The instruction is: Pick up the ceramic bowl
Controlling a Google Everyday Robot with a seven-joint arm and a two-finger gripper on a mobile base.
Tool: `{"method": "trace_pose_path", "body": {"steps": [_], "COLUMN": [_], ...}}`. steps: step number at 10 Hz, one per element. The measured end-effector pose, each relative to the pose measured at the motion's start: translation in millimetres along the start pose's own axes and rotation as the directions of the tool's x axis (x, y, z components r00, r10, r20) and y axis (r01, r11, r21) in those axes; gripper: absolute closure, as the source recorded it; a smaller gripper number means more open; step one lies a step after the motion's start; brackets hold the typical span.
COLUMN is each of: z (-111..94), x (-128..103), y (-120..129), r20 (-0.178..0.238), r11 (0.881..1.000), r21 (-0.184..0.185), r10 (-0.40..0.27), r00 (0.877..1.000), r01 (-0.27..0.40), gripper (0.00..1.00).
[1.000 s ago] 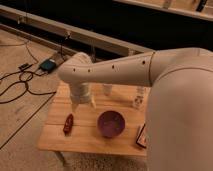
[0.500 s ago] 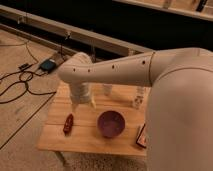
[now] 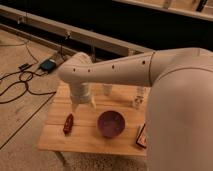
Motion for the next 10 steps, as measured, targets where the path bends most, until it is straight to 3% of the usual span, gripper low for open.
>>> {"method": "trace_pose_path", "body": {"steps": [2, 5, 10], "z": [1, 18, 73], "x": [0, -8, -3], "y": [-3, -33, -75], "r20": [-0.002, 0.009, -0.020], "r11": [1.000, 0.997, 0.986], "r21": [0.001, -0.019, -0.065], "r10": [0.006, 0.076, 0.154], "r00": [1.000, 0.997, 0.988], "r01": [-0.006, -0.076, -0.155], "gripper": [0.35, 0.35, 0.35]}}
